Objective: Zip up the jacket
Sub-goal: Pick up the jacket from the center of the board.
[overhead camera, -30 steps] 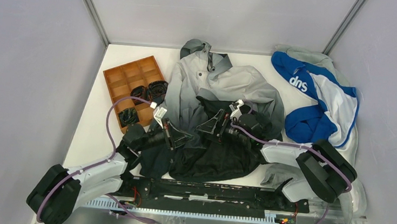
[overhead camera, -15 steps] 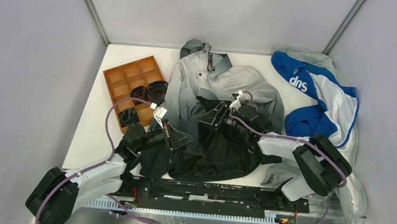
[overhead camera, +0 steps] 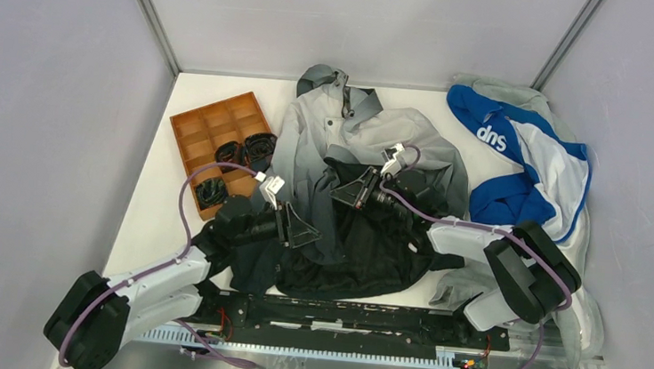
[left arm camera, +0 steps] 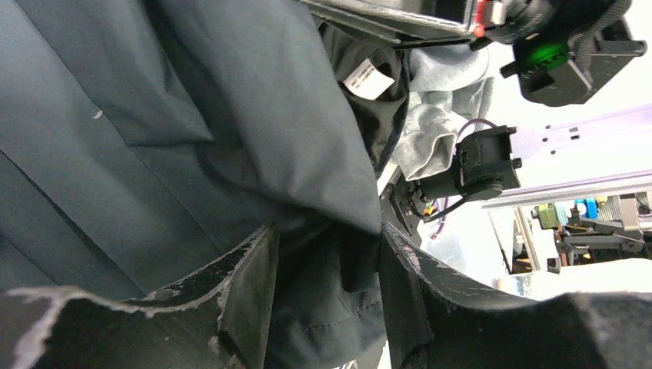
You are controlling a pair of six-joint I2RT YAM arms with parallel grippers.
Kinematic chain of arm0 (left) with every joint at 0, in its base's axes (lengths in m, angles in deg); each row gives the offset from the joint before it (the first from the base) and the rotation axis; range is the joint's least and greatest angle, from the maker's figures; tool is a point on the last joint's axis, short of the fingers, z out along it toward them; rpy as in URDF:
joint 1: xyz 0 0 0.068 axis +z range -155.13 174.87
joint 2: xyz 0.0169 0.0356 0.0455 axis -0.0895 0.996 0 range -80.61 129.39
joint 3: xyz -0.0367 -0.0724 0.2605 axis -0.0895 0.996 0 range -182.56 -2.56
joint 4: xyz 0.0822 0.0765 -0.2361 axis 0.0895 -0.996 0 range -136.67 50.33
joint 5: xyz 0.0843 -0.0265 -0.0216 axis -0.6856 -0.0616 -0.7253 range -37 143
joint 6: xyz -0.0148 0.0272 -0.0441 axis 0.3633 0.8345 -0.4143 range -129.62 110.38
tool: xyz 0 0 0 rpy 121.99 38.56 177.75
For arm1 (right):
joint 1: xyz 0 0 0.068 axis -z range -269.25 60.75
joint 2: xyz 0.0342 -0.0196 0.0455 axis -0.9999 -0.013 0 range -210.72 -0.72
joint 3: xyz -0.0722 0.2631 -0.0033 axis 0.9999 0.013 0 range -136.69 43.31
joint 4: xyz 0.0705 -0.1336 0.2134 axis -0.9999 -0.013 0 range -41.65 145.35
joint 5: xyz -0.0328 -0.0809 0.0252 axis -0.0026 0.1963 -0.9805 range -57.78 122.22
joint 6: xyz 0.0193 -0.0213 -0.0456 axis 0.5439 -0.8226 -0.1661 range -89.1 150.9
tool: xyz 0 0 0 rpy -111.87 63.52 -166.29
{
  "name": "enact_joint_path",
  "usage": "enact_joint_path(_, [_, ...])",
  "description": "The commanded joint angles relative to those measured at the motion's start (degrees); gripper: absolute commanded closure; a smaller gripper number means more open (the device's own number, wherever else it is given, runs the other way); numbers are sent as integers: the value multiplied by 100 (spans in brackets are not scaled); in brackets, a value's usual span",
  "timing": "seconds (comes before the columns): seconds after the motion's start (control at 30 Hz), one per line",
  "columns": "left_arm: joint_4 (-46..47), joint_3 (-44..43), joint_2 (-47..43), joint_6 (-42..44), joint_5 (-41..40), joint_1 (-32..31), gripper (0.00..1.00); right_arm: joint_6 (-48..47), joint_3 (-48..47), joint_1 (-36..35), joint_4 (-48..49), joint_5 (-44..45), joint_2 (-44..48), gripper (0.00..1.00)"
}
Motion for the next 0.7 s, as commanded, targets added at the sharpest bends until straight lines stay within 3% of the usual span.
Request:
enact_joint_path(0.0, [-491,-435,345,133,48,-13,40,-533,-299,-3,224,-192,209,83])
enact_joint_path(0.17, [-846,-725,428,77,-7,-7,24,-1016,-424,-6,46,-241,285,89])
enact_joint_path(0.27, [-1034,-886,406,-30,-138,-15,22,-1240,-507,-3,27,-339,332,90])
enact_joint_path(0.5, [-1016,-1182,738,-405,-208,-10,24,-1476,-544,-32,-94,-374,389,92])
enact_joint_path(0.6, [-980,-1275,950,-493,-247,-8,29,-1622,-522,-47,-113,-393,441,92])
enact_joint_path(0.67, [-974,-1332,1085,-471,-209,-10,39,-1729,-496,-51,-163,-396,495,92])
